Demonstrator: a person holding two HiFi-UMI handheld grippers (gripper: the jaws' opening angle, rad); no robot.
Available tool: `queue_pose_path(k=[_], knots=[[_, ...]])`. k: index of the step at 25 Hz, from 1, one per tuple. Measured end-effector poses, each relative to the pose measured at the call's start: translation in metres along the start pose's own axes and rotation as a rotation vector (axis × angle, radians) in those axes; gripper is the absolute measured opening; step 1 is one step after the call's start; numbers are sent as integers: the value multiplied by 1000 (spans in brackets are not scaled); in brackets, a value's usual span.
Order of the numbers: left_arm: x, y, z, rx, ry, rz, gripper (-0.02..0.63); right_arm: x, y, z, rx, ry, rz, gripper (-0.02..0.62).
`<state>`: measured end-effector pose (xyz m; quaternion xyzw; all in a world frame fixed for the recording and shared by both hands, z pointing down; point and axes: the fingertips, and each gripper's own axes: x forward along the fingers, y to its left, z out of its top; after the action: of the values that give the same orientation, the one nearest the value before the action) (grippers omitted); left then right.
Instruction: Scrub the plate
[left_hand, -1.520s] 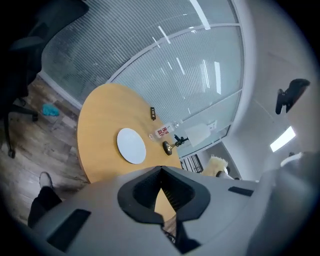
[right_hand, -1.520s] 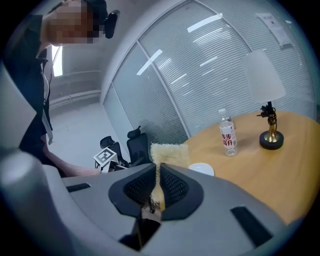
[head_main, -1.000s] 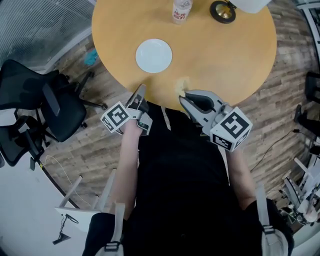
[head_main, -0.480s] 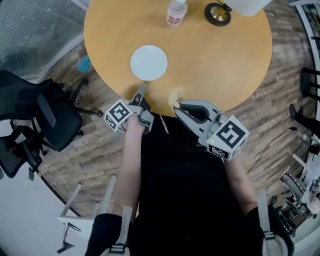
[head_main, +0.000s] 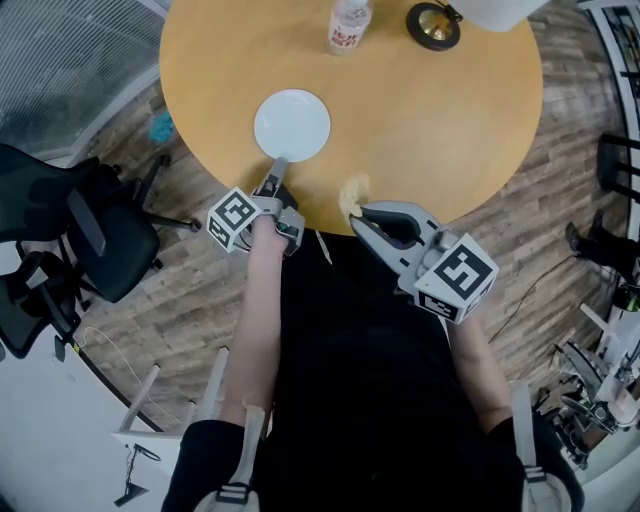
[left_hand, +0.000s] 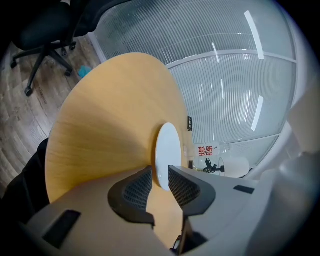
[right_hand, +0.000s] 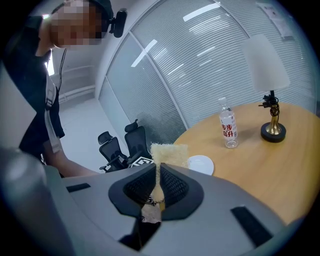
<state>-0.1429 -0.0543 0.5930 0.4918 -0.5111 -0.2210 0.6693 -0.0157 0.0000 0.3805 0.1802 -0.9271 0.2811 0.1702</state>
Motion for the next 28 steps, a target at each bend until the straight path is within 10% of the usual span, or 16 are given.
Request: queue_pose_path(k=[28], knots=[[4,5,-9,31,99,56,32,6,-5,-1,2,-8,6,34]])
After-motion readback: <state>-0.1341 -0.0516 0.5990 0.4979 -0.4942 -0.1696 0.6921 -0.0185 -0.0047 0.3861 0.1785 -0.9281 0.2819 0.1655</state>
